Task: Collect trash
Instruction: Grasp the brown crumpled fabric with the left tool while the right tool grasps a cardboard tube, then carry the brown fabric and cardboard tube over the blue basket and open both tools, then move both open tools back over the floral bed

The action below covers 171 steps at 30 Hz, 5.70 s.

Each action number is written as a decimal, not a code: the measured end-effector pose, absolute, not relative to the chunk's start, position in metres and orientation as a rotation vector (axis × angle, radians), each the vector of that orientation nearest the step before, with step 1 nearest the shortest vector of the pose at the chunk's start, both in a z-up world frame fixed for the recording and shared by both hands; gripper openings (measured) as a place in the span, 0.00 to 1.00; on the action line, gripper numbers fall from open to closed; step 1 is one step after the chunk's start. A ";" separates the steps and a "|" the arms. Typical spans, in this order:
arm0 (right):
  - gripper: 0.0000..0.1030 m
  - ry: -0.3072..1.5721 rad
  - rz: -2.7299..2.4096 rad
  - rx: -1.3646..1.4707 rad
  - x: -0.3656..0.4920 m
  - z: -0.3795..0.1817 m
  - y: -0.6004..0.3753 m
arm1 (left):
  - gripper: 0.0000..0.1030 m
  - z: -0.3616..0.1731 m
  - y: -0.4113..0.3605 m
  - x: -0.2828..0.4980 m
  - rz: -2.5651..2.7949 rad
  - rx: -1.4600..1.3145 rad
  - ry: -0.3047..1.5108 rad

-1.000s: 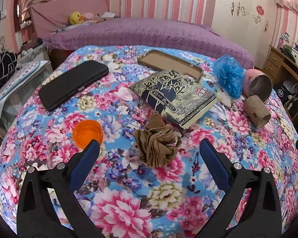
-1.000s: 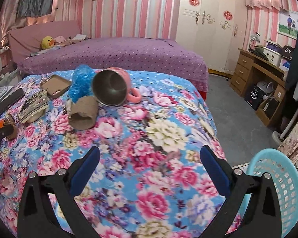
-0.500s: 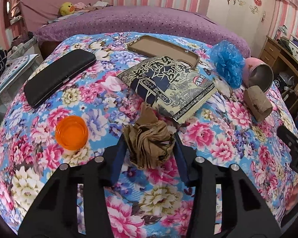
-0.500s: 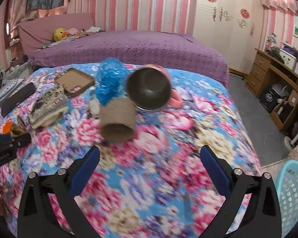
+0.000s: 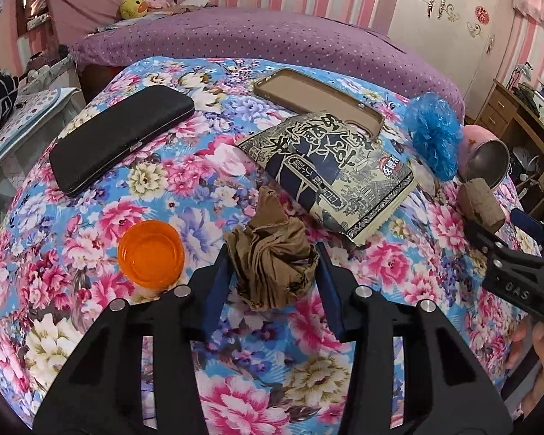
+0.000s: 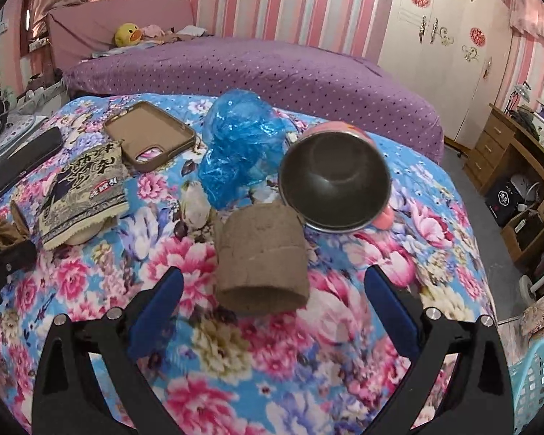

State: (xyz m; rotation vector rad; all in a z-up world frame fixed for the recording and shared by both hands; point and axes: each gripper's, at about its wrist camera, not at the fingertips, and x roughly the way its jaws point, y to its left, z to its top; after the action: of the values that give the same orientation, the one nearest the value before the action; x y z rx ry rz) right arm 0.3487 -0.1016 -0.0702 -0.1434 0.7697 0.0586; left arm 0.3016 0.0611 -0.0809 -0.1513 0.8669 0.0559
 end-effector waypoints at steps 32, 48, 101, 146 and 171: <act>0.45 0.708 0.034 -0.087 0.256 -0.053 -0.167 | 0.43 -0.056 0.016 0.255 -0.017 -0.076 0.780; 0.45 0.613 0.004 0.004 0.205 -0.045 -0.224 | 0.43 -0.053 -0.040 0.219 -0.061 -0.002 0.710; 0.45 0.595 -0.336 0.106 0.118 -0.054 -0.459 | 0.43 -0.051 -0.292 0.171 -0.298 0.113 0.649; 0.45 0.601 -0.358 0.189 0.100 -0.073 -0.513 | 0.83 -0.054 -0.375 0.174 -0.448 0.112 0.592; 0.95 0.553 -0.411 0.188 0.100 -0.060 -0.492 | 0.92 -0.044 -0.320 0.172 -0.365 0.109 0.570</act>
State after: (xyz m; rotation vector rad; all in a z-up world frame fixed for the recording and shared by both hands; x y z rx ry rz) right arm 0.1002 -0.4923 -0.0599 0.1882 0.5527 -0.4114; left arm 0.1724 -0.3203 -0.0440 0.1089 0.5701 -0.3653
